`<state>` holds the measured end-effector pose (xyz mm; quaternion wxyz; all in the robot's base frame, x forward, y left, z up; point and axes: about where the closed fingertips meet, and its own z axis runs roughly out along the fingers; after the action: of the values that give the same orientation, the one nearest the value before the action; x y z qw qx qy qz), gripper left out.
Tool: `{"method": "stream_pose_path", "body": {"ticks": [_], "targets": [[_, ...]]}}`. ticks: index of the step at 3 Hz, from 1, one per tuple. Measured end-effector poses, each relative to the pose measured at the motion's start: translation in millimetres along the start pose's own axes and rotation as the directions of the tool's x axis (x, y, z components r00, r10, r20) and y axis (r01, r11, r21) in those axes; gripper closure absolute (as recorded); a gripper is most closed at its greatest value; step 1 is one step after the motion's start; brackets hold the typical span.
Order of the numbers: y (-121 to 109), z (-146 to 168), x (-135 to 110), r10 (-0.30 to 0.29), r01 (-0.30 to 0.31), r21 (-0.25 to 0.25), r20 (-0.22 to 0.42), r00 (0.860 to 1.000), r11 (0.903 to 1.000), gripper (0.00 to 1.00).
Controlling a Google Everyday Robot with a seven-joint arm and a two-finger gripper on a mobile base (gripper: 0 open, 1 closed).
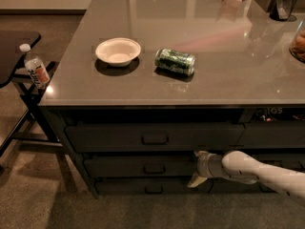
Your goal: Open middle drawer
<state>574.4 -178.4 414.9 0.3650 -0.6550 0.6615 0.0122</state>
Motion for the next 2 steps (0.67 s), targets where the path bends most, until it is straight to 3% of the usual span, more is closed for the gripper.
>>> {"method": "stream_pose_path", "body": {"ticks": [2], "targets": [[-5.6,16.0,15.6,0.021,-0.021,0.013,-0.005,1.000,0.9997,0.00]]}}
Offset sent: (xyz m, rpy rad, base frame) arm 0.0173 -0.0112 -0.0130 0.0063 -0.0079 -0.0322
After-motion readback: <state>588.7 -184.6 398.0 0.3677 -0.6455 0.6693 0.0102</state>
